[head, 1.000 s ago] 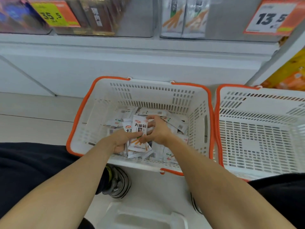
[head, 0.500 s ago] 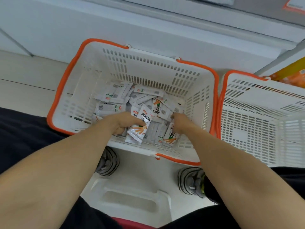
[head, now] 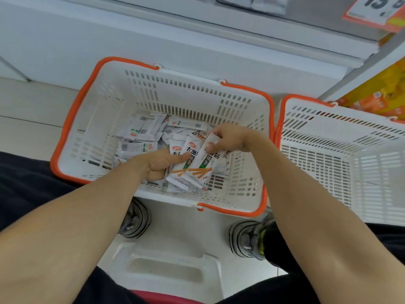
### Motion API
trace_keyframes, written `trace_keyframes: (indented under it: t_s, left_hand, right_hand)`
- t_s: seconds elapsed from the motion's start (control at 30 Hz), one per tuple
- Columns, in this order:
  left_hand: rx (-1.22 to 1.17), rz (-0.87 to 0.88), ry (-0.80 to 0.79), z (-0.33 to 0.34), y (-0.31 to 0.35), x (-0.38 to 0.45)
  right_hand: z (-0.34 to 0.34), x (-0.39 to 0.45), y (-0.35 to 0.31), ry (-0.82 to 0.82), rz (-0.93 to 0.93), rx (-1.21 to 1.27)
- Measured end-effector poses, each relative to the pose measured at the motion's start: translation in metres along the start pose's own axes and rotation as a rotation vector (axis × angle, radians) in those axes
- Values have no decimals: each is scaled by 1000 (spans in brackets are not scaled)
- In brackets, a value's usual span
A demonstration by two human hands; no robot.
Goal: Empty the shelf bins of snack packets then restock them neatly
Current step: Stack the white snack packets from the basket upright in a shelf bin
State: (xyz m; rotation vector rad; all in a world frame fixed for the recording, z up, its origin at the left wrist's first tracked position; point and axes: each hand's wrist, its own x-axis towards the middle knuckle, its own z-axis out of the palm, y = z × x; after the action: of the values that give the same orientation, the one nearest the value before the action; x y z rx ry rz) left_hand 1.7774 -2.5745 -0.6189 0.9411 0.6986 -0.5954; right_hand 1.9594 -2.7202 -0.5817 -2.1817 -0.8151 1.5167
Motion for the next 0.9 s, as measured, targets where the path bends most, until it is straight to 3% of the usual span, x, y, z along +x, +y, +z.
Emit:
trace_keyframes:
  t_s: [0.13, 0.23, 0.33, 0.5, 0.73, 0.9]
  left_hand:
    - [46, -2, 42, -3, 1, -2]
    - [167, -38, 224, -16, 0, 0]
    - [114, -28, 365, -33, -4, 5]
    - [64, -14, 500, -46, -5, 8]
    - [22, -21, 563, -60, -7, 8]
    - [-1, -55, 513, -67, -4, 7]
  right_hand:
    - [29, 14, 1, 144, -64, 258]
    - [39, 31, 18, 310, 11, 586]
    - [47, 53, 40, 493, 177, 393]
    - [83, 69, 39, 445, 273, 220]
    - [110, 94, 41, 544, 232, -113]
    - [92, 78, 38, 611, 196, 99]
